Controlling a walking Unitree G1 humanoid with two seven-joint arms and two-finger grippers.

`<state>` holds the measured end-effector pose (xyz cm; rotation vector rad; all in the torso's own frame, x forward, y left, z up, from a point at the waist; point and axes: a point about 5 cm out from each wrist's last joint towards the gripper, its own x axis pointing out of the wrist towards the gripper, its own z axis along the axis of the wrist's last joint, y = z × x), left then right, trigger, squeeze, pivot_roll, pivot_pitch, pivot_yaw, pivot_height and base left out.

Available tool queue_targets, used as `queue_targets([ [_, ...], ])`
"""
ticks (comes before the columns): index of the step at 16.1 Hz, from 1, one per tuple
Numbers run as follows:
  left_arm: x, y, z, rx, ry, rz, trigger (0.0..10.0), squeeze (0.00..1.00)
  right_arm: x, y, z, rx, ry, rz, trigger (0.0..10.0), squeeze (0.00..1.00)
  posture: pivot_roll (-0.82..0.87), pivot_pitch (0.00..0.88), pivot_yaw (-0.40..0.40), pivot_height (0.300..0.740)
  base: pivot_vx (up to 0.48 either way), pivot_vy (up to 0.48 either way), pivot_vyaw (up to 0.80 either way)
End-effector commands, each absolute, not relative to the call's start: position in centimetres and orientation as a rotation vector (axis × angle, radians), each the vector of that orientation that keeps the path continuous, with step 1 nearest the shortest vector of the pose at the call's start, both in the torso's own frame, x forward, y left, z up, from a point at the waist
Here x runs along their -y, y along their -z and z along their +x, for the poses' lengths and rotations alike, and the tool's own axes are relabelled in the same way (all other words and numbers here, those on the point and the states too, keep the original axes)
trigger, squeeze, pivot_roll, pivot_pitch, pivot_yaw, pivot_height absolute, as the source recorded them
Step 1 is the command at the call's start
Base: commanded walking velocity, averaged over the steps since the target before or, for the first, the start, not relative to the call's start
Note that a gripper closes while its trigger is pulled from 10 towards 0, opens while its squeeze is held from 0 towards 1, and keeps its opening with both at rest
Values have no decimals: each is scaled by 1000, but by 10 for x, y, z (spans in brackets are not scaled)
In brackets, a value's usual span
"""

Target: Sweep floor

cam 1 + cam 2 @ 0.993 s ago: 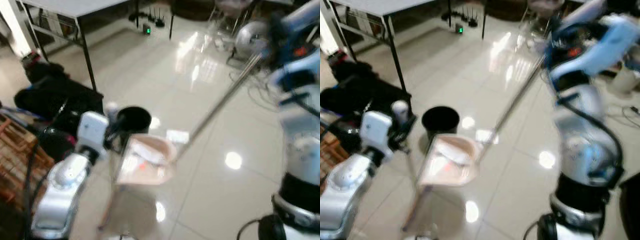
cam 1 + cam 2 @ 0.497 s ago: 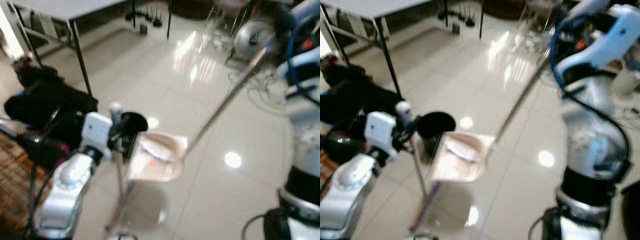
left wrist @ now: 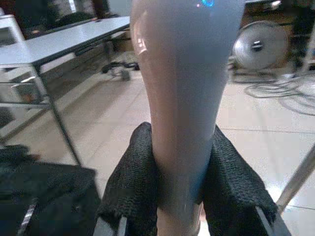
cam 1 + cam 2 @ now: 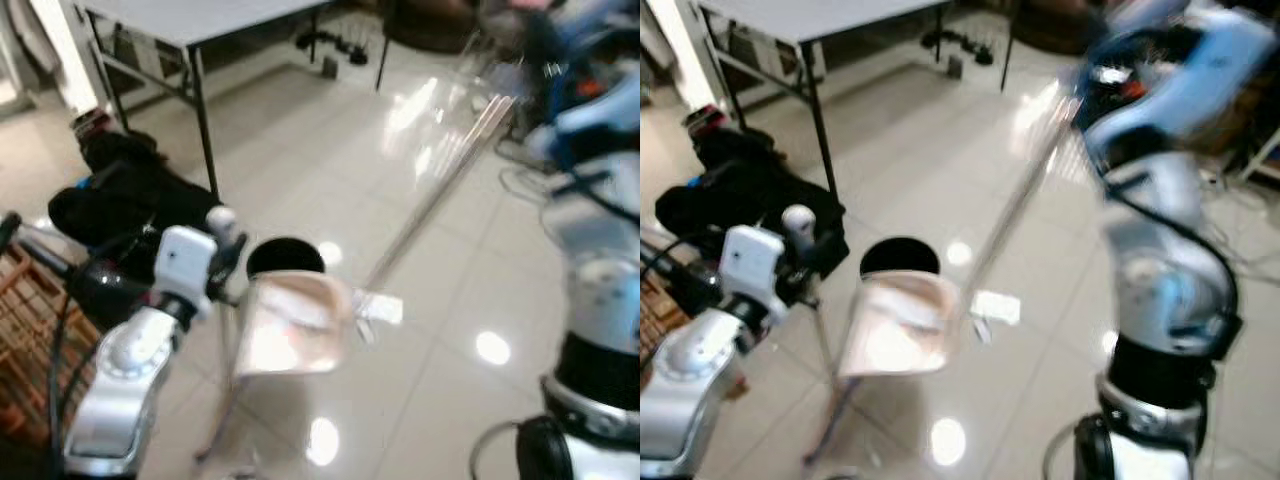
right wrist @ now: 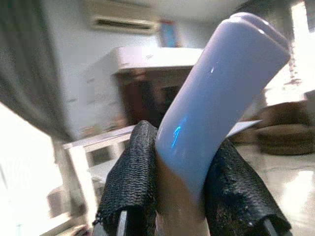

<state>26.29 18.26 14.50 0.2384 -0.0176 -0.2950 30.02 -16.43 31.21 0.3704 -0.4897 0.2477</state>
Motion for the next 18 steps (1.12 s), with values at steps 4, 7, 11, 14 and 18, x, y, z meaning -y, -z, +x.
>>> queue_targets([
  [4, -175, -155, 266, 72, 335, 253, 10000, 0, 177, -318, 292, 552, -197, 385, 10000, 0, 43, 28, -39, 740, 393, 0, 0],
  [7, -174, -155, 267, 74, 341, 254, 10000, 0, 177, -318, 292, 553, -191, 391, 10000, 0, 38, 25, -40, 740, 394, 0, 0],
  [11, -173, -153, 267, 73, 349, 252, 10000, 0, 178, -318, 293, 552, -183, 392, 10000, 0, 41, 28, -39, 740, 393, 0, 0],
  [14, -174, -153, 267, 73, 345, 253, 10000, 0, 177, -317, 294, 553, -185, 395, 10000, 0, 42, 27, -44, 740, 394, 0, 0],
  [18, -174, -151, 266, 71, 343, 253, 10000, 0, 177, -318, 294, 552, -188, 395, 10000, 0, 42, 28, -44, 740, 395, 0, 0],
])
